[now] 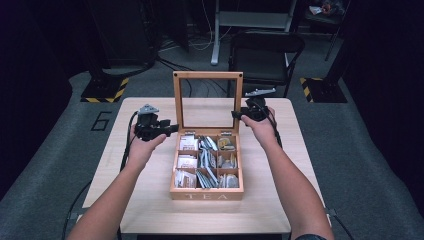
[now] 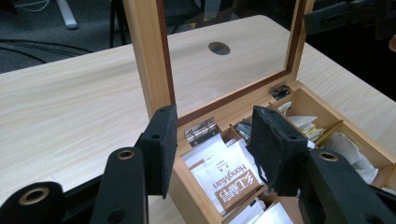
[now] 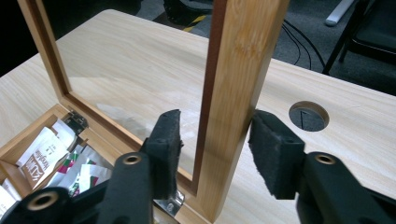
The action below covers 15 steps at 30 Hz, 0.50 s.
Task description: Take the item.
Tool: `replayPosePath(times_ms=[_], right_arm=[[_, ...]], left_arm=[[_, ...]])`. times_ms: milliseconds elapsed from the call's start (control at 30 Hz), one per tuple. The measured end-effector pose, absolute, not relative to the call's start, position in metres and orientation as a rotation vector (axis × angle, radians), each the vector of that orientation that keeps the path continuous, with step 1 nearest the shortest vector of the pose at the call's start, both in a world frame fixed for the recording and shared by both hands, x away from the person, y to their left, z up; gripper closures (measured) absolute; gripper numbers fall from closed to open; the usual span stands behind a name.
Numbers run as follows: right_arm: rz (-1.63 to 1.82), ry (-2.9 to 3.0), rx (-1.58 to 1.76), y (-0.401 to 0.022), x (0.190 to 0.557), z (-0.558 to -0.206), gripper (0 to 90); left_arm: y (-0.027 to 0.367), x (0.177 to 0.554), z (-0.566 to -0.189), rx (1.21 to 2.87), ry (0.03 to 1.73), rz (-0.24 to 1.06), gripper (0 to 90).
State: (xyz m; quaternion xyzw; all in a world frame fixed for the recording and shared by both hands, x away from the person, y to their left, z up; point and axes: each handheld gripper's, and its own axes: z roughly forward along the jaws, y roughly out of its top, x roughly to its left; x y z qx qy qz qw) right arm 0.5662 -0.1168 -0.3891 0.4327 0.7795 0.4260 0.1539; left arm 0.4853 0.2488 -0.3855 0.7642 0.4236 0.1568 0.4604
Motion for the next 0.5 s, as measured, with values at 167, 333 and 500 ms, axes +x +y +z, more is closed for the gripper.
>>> replayPosePath(times_ms=[167, 333, 500], right_arm=[[1.196, 2.221, 1.232, -0.122, 0.553, -0.386, 46.8], [1.194, 2.215, 1.212, -0.130, 0.532, -0.380, 45.4], [1.224, 2.228, 1.210, -0.137, 0.508, -0.377, 43.6]], left_arm=[[0.250, 0.483, -0.384, 1.874, 1.055, 0.399, 48.8], [0.250, 0.479, -0.383, 1.905, 1.072, 0.417, 46.7], [0.250, 0.471, -0.377, 1.901, 1.048, 0.421, 46.5]])
